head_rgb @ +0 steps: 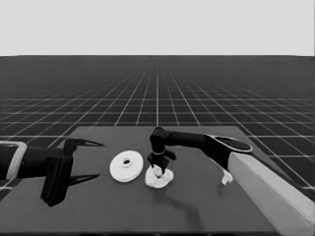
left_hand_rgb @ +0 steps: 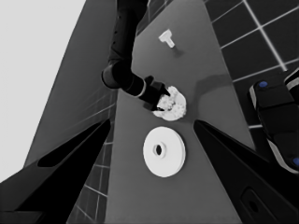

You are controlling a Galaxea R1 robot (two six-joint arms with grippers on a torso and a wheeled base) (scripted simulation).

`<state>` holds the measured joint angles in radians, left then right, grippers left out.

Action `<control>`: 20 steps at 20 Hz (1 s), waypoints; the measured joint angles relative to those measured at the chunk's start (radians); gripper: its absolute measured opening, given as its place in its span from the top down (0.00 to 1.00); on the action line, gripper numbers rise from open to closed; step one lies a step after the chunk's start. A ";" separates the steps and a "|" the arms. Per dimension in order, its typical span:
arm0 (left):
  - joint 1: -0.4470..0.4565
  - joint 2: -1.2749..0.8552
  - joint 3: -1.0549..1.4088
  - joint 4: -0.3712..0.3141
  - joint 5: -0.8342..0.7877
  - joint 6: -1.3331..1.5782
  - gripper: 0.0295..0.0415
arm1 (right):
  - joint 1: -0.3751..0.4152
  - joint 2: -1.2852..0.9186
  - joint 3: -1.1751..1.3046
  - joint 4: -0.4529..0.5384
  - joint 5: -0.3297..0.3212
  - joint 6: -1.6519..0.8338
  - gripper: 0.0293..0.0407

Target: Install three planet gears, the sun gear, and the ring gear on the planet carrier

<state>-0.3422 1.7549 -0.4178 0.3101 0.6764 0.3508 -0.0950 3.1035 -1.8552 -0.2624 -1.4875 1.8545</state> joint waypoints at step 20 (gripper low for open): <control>0.000 0.000 0.000 0.000 0.000 0.000 0.25 | -0.004 -0.001 -0.001 0.000 0.000 0.209 0.86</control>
<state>-0.3422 1.7549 -0.4178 0.3101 0.6764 0.3508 -0.0987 3.1022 -1.8562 -0.2627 -1.4874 2.0640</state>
